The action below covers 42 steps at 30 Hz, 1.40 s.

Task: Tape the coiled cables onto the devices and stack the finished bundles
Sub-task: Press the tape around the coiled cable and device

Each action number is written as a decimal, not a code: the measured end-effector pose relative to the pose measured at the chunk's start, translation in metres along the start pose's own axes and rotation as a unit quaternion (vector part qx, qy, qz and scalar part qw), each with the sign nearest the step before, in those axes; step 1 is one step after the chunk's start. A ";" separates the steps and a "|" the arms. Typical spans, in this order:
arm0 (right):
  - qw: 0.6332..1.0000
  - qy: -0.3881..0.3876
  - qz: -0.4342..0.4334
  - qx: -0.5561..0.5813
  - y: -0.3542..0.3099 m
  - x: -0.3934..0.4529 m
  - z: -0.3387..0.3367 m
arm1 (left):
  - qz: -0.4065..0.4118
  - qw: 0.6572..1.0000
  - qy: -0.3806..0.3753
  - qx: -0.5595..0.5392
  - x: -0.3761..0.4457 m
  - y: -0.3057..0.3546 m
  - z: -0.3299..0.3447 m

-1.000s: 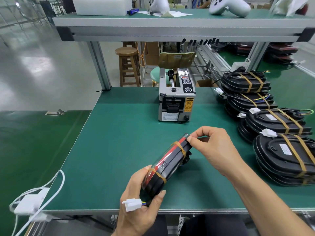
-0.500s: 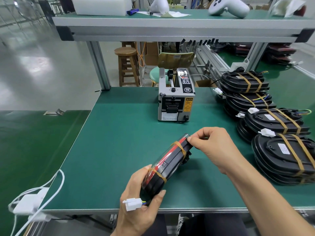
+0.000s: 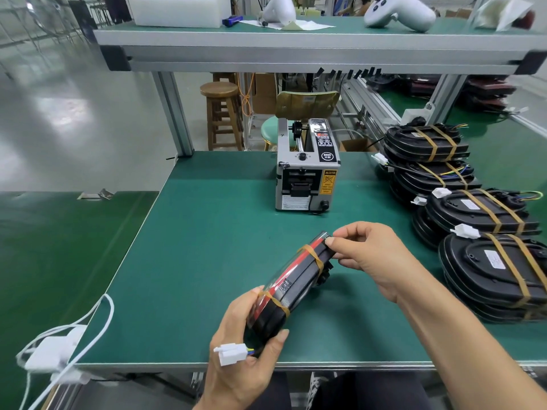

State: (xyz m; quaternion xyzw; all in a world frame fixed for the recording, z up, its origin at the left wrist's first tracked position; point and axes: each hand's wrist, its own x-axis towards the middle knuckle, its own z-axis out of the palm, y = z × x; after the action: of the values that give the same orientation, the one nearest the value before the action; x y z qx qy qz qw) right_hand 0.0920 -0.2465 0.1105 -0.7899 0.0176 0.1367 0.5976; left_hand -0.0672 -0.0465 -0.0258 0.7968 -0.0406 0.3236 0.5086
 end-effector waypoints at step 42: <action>0.988 0.075 -0.105 -0.089 0.017 -0.007 0.050 | -0.117 0.987 0.011 0.111 0.053 0.061 -0.069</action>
State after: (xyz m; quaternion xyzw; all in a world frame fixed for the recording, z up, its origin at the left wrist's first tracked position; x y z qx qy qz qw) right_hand 0.0724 -0.2053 0.0835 -0.8453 -0.0327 0.0148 0.5331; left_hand -0.0821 -0.0039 0.0704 0.8442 0.0949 0.2729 0.4515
